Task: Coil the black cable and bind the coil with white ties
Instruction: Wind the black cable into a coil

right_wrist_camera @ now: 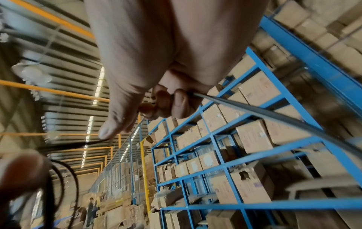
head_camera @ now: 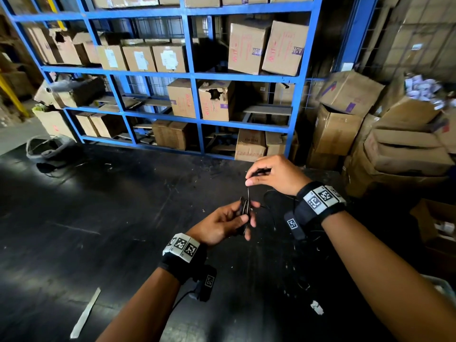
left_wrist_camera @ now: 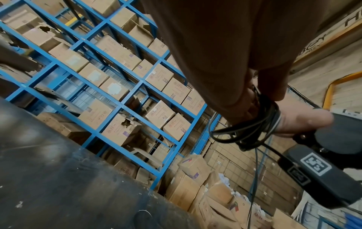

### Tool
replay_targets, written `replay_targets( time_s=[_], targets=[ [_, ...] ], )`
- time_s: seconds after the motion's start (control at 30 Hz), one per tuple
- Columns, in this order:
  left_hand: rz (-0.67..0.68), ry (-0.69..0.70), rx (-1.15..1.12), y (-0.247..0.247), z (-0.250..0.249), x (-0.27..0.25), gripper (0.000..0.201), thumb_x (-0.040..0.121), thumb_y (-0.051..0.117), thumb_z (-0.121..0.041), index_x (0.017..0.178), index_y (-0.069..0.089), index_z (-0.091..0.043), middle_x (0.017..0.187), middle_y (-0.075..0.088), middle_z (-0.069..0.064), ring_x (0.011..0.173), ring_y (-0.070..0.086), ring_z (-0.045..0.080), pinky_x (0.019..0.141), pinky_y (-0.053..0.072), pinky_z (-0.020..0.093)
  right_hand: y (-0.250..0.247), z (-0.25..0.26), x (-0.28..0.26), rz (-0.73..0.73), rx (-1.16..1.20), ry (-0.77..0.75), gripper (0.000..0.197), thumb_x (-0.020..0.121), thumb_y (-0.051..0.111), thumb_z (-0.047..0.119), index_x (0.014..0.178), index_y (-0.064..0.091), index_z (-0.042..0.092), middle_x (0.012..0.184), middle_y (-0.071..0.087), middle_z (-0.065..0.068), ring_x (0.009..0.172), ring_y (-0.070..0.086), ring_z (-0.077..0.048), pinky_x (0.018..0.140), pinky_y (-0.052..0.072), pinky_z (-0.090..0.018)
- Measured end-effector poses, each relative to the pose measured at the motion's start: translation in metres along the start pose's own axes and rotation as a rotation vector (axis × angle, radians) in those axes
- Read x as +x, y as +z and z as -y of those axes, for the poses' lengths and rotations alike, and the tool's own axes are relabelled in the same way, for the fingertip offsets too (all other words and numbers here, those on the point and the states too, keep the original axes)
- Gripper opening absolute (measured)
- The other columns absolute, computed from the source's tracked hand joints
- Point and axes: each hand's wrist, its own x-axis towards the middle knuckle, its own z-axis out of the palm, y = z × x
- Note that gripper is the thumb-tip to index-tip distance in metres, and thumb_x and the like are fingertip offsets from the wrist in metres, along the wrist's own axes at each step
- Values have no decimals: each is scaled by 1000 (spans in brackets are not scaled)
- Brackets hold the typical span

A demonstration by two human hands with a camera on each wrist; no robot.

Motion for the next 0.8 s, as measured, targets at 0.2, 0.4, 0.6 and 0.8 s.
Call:
replay_targets(
  time_s=[0.2, 0.4, 0.6, 0.8],
  targets=[
    [-7, -6, -38, 1, -2, -2, 38, 103, 39, 3, 141, 38, 11, 87, 49, 12, 66, 56, 21, 72, 47, 27, 15, -23, -10, -73, 131, 56, 16, 78, 87, 20, 88, 81, 9, 87, 77, 7, 84, 72, -8, 83, 54, -25],
    [-6, -47, -86, 5, 3, -4, 37, 103, 38, 1, 137, 39, 16, 81, 41, 10, 64, 42, 19, 75, 48, 24, 11, -17, -9, -97, 137, -17, 14, 78, 87, 15, 87, 81, 5, 84, 75, 5, 80, 70, -6, 79, 52, -19],
    [25, -18, -97, -2, -6, -3, 22, 102, 49, -10, 115, 60, 4, 88, 61, 13, 68, 57, 20, 72, 48, 27, 15, -25, -7, -111, 157, 5, 14, 80, 86, 16, 90, 82, 8, 86, 76, 6, 83, 73, -10, 80, 55, -22],
    [-44, 62, -402, -7, -14, -5, 17, 98, 51, -13, 110, 58, -3, 115, 69, 20, 73, 72, 24, 100, 43, 58, 80, -61, -37, -169, 443, 333, 10, 94, 72, 14, 95, 82, 15, 82, 77, -15, 64, 64, -43, 55, 51, -47]
  ],
)
